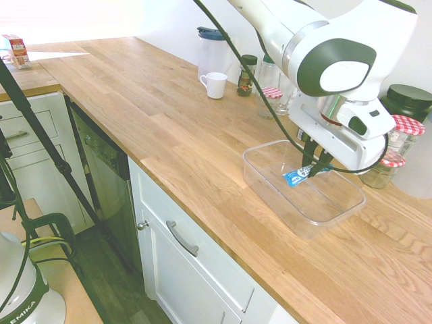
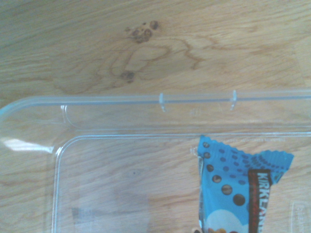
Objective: Put the protein bar into the container
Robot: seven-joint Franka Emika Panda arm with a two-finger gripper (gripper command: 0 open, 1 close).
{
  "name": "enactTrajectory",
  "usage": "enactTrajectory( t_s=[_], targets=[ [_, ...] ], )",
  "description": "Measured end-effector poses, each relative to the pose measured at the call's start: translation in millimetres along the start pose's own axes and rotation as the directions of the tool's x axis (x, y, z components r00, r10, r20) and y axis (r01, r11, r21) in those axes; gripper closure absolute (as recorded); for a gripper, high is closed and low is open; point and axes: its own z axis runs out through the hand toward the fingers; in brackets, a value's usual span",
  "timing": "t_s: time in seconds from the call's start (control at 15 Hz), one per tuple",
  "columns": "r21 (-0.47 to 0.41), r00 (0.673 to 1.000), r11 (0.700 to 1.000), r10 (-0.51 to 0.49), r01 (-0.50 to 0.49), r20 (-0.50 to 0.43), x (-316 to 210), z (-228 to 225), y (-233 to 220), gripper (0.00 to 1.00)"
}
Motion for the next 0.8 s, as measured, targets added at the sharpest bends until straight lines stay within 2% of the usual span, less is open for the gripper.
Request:
enactTrajectory(
  t_s=[0.53, 0.6, 0.8],
  targets=[
    [-0.003, 1.0, 1.0, -0.006, 0.006, 0.028, 9.4, 28.5, 3.7, 1.0],
    [-0.004, 0.999, 1.0, -0.013, 0.013, 0.031, 10.8, 31.1, 3.9, 0.0],
    [-0.008, 0.999, 1.0, -0.026, 0.026, 0.035, 14.5, 36.8, 1.3, 0.0]
  ],
)
